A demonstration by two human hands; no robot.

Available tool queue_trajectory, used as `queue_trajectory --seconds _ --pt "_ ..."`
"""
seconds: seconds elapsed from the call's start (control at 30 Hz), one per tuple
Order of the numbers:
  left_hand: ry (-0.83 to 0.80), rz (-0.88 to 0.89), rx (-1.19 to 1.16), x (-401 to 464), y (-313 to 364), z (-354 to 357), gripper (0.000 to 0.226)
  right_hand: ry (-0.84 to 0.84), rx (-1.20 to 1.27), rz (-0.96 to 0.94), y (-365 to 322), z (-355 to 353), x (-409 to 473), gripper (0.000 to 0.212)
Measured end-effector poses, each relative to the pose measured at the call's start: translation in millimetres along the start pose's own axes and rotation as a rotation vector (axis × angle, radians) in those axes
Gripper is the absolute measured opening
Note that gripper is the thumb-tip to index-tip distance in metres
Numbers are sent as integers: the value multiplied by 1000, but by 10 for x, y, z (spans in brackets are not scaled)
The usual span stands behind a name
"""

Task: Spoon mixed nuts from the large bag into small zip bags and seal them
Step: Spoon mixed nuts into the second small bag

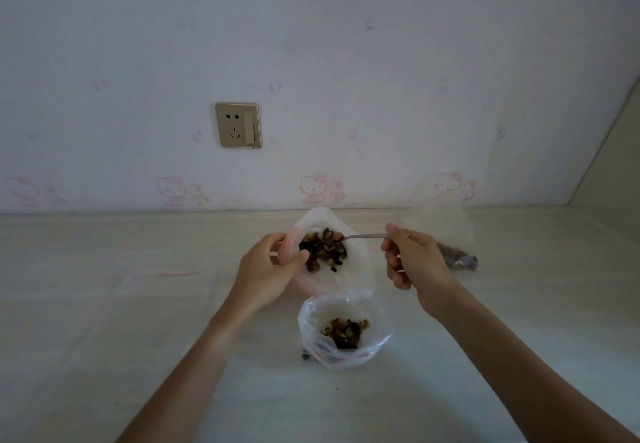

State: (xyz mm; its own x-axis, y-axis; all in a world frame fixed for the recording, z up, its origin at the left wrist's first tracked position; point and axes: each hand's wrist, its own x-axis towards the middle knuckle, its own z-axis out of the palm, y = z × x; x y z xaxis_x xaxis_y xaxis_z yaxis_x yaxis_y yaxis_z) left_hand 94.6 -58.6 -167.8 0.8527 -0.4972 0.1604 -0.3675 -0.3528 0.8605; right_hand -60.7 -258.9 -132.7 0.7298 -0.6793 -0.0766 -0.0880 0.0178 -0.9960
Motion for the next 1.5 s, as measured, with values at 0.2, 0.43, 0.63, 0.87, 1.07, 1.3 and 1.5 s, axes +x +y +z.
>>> queue_trajectory --seconds 0.2,0.43,0.63,0.87,1.07,1.3,1.5 --pt "147 80 241 -293 29 -148 48 -16 105 -46 -131 -212 -211 41" --pt "-84 66 268 -801 190 -224 46 -135 141 -10 -16 -424 -574 41" --pt "-193 19 170 -939 252 -138 24 -202 -11 -43 40 -470 -823 49" --pt "-200 -85 -81 -879 275 -119 16 -262 -612 -623 -27 -310 -1056 47" --pt "-192 -56 -38 -813 188 -151 16 -261 -949 -1002 -80 -291 -1058 43" --pt "-161 66 73 -775 105 -179 17 -194 -285 -548 -10 -253 -869 52" --pt "-123 60 47 -782 76 -175 35 -145 3 -162 -12 -197 -692 52"
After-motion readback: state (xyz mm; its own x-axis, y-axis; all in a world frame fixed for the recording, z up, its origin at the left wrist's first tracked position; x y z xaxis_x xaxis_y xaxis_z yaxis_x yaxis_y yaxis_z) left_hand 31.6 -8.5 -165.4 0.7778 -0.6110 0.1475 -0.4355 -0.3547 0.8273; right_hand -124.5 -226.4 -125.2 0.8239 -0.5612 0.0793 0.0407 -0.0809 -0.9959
